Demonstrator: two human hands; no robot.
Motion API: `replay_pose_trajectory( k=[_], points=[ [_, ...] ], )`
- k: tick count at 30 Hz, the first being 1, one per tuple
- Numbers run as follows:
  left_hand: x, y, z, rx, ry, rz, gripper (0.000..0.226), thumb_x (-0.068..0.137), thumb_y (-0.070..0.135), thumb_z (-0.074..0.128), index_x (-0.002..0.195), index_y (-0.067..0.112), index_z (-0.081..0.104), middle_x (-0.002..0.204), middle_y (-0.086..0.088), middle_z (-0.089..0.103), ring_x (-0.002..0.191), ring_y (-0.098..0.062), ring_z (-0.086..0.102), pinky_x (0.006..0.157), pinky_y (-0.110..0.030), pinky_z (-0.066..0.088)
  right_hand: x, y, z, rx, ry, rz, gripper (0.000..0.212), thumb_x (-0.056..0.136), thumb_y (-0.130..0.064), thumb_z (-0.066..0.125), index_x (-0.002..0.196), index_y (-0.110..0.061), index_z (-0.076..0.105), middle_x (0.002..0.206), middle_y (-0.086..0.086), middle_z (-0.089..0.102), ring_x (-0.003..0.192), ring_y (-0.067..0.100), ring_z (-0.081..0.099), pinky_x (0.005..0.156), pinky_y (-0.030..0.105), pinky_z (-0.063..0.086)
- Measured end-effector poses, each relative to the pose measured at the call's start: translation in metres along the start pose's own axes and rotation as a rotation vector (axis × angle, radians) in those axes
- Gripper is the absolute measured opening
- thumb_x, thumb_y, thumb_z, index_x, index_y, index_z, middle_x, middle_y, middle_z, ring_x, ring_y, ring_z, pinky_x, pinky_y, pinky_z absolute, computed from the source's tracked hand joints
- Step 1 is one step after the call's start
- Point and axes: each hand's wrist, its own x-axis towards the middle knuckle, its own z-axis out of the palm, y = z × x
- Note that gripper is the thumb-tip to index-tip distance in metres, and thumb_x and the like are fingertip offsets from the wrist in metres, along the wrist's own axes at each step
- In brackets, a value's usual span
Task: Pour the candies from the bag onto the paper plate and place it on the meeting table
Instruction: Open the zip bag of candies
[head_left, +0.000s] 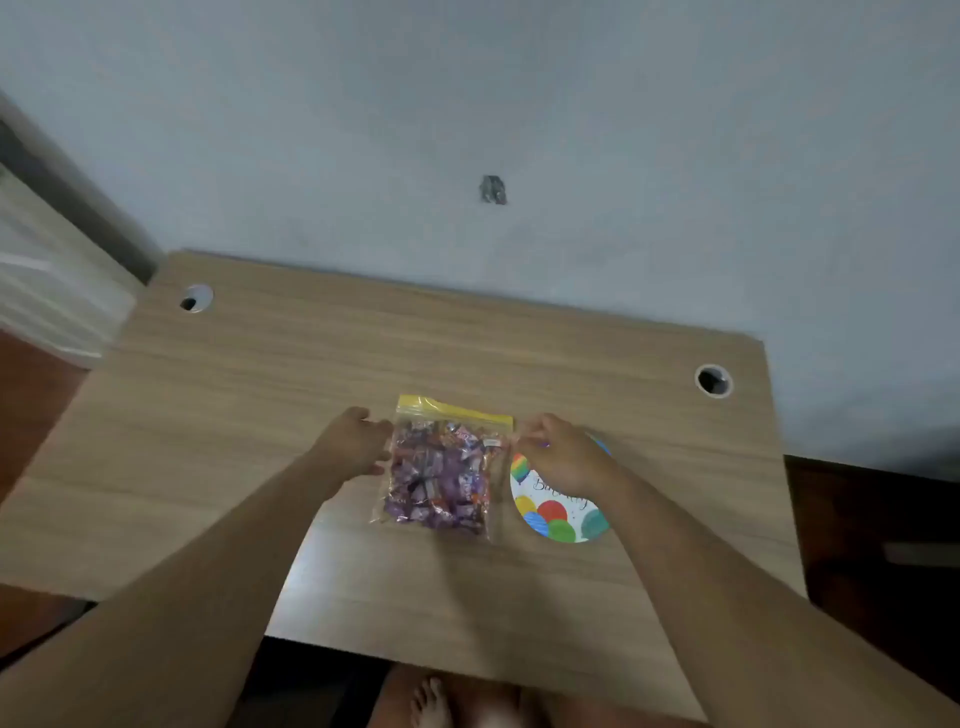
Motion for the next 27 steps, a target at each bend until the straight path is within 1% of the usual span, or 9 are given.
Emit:
replay_pose_trajectory(
  k=[3, 7, 9, 12, 15, 17, 19, 22, 27],
  points=[
    [0.017, -0.02, 0.013, -0.18, -0.021, -0.105, 0.075, 0.108, 0.016, 0.059, 0.168, 0.001, 0.017, 0.108, -0.023, 0.073, 0.075, -0.027, 0.068, 0.058, -0.033, 0.062, 0.018, 0.002, 0.016, -0.019, -0.03, 0.003, 0.048, 0.103, -0.044, 0.054, 0.146, -0.021, 0.053, 0.146, -0.003, 0.064, 0.118, 0.021, 0.067, 0.095, 0.036, 0.054],
    [0.035, -0.042, 0.029, -0.277, -0.023, -0.128, 0.03, 0.107, 0.014, 0.062, 0.127, -0.008, 0.066, 0.106, -0.03, 0.079, 0.076, -0.027, 0.07, 0.065, -0.031, 0.063, 0.027, 0.003, 0.023, -0.029, -0.105, 0.0, 0.053, 0.108, -0.043, 0.053, 0.154, -0.017, 0.046, 0.156, -0.002, 0.058, 0.129, 0.023, 0.065, 0.095, 0.029, 0.047],
    [0.036, -0.044, 0.033, -0.321, -0.022, -0.112, 0.021, 0.104, 0.014, 0.068, 0.114, -0.004, 0.072, 0.092, -0.021, 0.08, 0.069, -0.023, 0.071, 0.06, -0.026, 0.062, 0.029, 0.003, 0.02, -0.044, -0.137, -0.014, 0.061, 0.108, -0.044, 0.053, 0.161, -0.016, 0.039, 0.161, -0.002, 0.054, 0.135, 0.021, 0.062, 0.099, 0.028, 0.046],
    [0.025, -0.046, 0.037, -0.316, -0.003, -0.089, 0.017, 0.101, 0.019, 0.073, 0.109, 0.003, 0.074, 0.097, -0.022, 0.075, 0.077, -0.026, 0.068, 0.062, -0.03, 0.059, 0.023, -0.002, 0.008, -0.107, -0.163, -0.054, 0.066, 0.108, -0.045, 0.053, 0.164, -0.017, 0.033, 0.16, 0.003, 0.054, 0.142, 0.025, 0.056, 0.106, 0.03, 0.042],
    [-0.004, -0.043, 0.034, -0.312, 0.043, -0.001, 0.017, 0.102, 0.018, 0.072, 0.102, 0.002, 0.072, 0.093, -0.021, 0.066, 0.089, -0.029, 0.061, 0.071, -0.033, 0.049, 0.007, -0.015, -0.008, -0.212, -0.113, -0.194, 0.06, 0.108, -0.041, 0.055, 0.161, -0.019, 0.039, 0.154, 0.006, 0.055, 0.138, 0.026, 0.054, 0.103, 0.027, 0.038],
    [-0.032, -0.041, 0.03, -0.252, 0.068, 0.111, 0.028, 0.098, 0.026, 0.075, 0.101, -0.002, 0.071, 0.089, -0.02, 0.068, 0.086, -0.026, 0.062, 0.075, -0.036, 0.05, -0.008, -0.025, -0.014, -0.296, -0.061, -0.35, 0.054, 0.107, -0.038, 0.057, 0.157, -0.018, 0.046, 0.153, 0.006, 0.053, 0.139, 0.028, 0.048, 0.115, 0.033, 0.037],
    [-0.061, -0.038, 0.023, -0.133, 0.098, 0.218, 0.025, 0.092, 0.038, 0.075, 0.095, 0.013, 0.076, 0.082, -0.009, 0.071, 0.079, -0.021, 0.063, 0.077, -0.037, 0.05, -0.022, -0.033, -0.017, -0.36, -0.058, -0.486, 0.051, 0.106, -0.036, 0.059, 0.153, -0.017, 0.052, 0.152, 0.005, 0.055, 0.14, 0.03, 0.046, 0.121, 0.038, 0.035],
    [-0.099, -0.031, 0.013, -0.036, 0.104, 0.314, 0.015, 0.101, 0.026, 0.072, 0.087, 0.021, 0.075, 0.07, 0.007, 0.064, 0.07, -0.013, 0.057, 0.071, -0.032, 0.043, -0.048, -0.046, -0.016, -0.426, -0.068, -0.579, 0.05, 0.104, -0.037, 0.062, 0.15, -0.017, 0.056, 0.149, 0.004, 0.059, 0.137, 0.03, 0.049, 0.117, 0.036, 0.035],
    [-0.135, -0.024, 0.003, 0.107, 0.083, 0.411, 0.024, 0.104, 0.008, 0.065, 0.083, 0.018, 0.072, 0.076, -0.012, 0.069, 0.07, -0.011, 0.059, 0.072, -0.028, 0.042, -0.084, -0.053, -0.011, -0.364, -0.113, -0.509, 0.025, 0.103, -0.032, 0.065, 0.123, -0.019, 0.073, 0.122, 0.003, 0.076, 0.116, 0.027, 0.068, 0.098, 0.04, 0.054]
  ],
)
